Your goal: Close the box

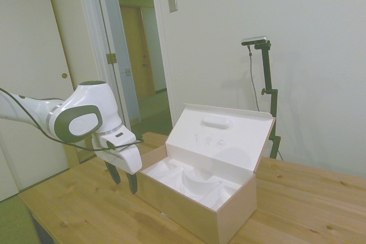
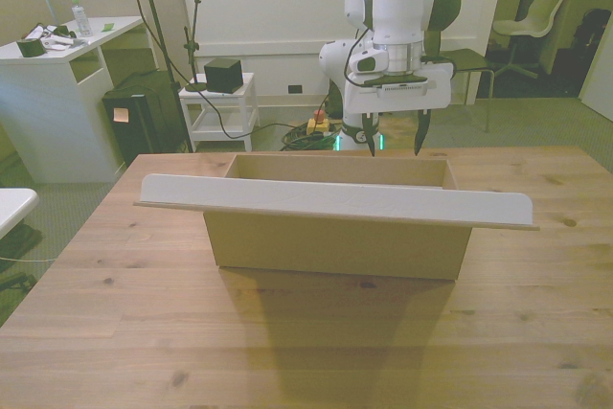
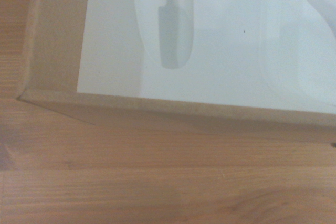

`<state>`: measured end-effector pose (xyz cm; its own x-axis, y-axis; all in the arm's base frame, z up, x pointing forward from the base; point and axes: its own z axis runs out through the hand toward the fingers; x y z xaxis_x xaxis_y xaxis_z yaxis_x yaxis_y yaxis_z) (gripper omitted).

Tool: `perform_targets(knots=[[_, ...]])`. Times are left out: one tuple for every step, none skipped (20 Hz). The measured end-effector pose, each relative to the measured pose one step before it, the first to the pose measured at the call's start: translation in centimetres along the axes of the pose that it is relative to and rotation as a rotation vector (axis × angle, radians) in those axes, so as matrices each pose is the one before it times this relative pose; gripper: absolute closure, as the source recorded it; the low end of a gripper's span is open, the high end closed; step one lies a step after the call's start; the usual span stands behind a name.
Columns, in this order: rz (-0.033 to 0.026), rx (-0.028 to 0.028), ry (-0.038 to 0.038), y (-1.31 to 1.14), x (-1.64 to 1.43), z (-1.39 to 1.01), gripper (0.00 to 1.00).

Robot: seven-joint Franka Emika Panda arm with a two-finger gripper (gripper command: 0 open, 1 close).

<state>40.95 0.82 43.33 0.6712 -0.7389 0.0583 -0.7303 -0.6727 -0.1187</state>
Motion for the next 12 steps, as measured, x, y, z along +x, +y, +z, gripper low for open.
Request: perform_targets(knots=[[-0.00037,-0.00092,-0.00016,-0.004,0.01,0.032,0.0],[-0.00194,-0.00072,0.00204,-0.036,-0.04,-0.028,0.0],[-0.00357,0.00522,0.00651,-0.187,-0.181,-0.326,0.0],[-0.00379,0.01004,0.01274,-0.27,-0.279,-0.667,0.0],[-0.00447,0.01581,0.01964,-0.29,-0.389,-1.047,0.0],[-0.00183,0.02062,0.02508,-0.308,-0.41,-1.378,0.0],[-0.0008,0.02392,0.0275,-0.285,-0.318,-1.592,0.0],[-0.00224,0.02497,0.02816,-0.277,-0.211,-1.634,0.0],[-0.00252,0.02806,0.03085,-0.396,-0.037,-1.746,0.0],[-0.00345,0.02631,0.02955,-0.471,0.114,-1.69,0.0],[-0.00394,0.02516,0.031,-0.532,0.292,-1.567,0.0],[-0.00352,0.02419,0.03465,-0.594,0.54,-1.394,0.0]])
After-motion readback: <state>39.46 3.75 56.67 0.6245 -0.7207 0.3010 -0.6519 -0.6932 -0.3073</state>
